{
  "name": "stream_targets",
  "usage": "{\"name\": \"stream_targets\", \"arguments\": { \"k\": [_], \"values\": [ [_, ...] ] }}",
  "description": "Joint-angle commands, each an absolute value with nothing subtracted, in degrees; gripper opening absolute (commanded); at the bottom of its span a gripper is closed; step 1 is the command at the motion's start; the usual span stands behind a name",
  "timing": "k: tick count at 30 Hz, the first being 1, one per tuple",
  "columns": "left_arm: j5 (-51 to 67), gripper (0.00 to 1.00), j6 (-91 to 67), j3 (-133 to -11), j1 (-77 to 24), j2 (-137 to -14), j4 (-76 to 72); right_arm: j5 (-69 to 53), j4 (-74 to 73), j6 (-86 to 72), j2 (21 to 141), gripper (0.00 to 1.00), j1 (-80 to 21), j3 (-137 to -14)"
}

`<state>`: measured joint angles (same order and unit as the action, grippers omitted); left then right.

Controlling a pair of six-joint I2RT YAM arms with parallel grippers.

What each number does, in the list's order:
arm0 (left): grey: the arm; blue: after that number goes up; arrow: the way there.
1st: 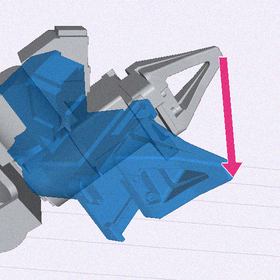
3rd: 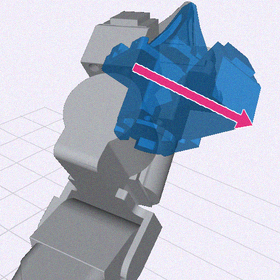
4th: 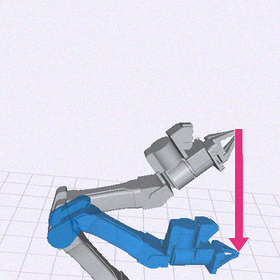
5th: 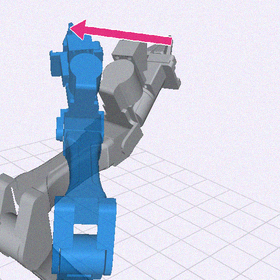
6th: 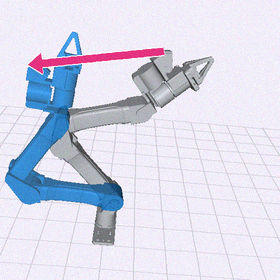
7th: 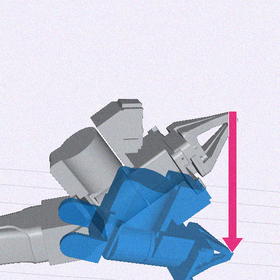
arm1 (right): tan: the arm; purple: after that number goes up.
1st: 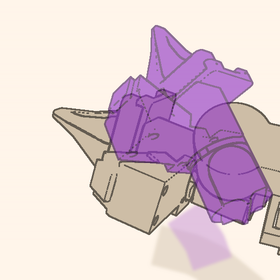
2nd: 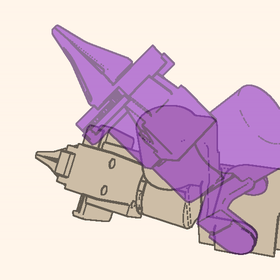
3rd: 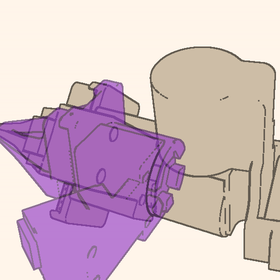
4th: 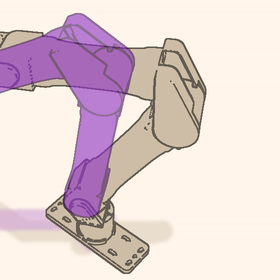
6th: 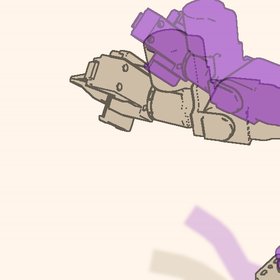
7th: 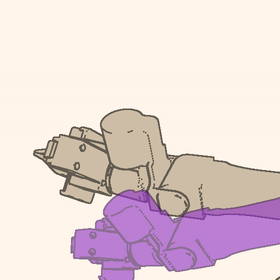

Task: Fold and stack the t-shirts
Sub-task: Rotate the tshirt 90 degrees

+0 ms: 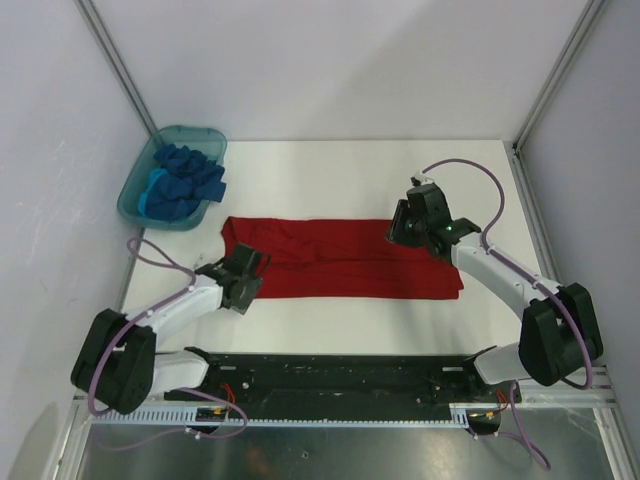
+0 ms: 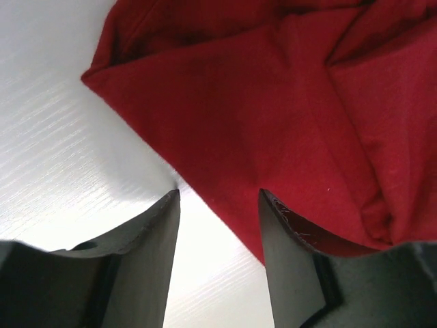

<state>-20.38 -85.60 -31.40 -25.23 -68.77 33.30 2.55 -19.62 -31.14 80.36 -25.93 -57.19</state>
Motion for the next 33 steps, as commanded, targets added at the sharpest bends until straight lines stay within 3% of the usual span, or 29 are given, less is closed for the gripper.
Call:
{"name": "stream_targets", "arguments": {
  "k": [1, 9, 17, 29, 33],
  "values": [
    [-26.02, 0.54, -87.35, -35.27, -24.56, -73.73, 33.09, 2.85, -19.79, -30.01, 78.21, 0.32, -25.94, -57.2],
    [-28.46, 0.52, -73.94, -47.56, -22.72, -86.55, 33.02, 3.03, -19.2, -29.98, 77.89, 0.32, -24.68, -57.04],
    [-27.7, 0.49, -52.9, -67.5, -22.41, -102.72, 31.2, 2.87, -18.25, -30.23, 78.04, 0.32, -22.09, -57.0],
    [-9.81, 0.48, -24.1, -108.85, -21.62, -130.07, 30.39, 4.02, -17.15, -31.17, 79.55, 0.31, -15.53, -54.4],
    [-7.81, 0.47, -22.99, -115.11, -19.99, -133.88, 30.81, 5.71, -17.43, -30.75, 79.45, 0.31, -14.84, -52.87]
  ]
}}
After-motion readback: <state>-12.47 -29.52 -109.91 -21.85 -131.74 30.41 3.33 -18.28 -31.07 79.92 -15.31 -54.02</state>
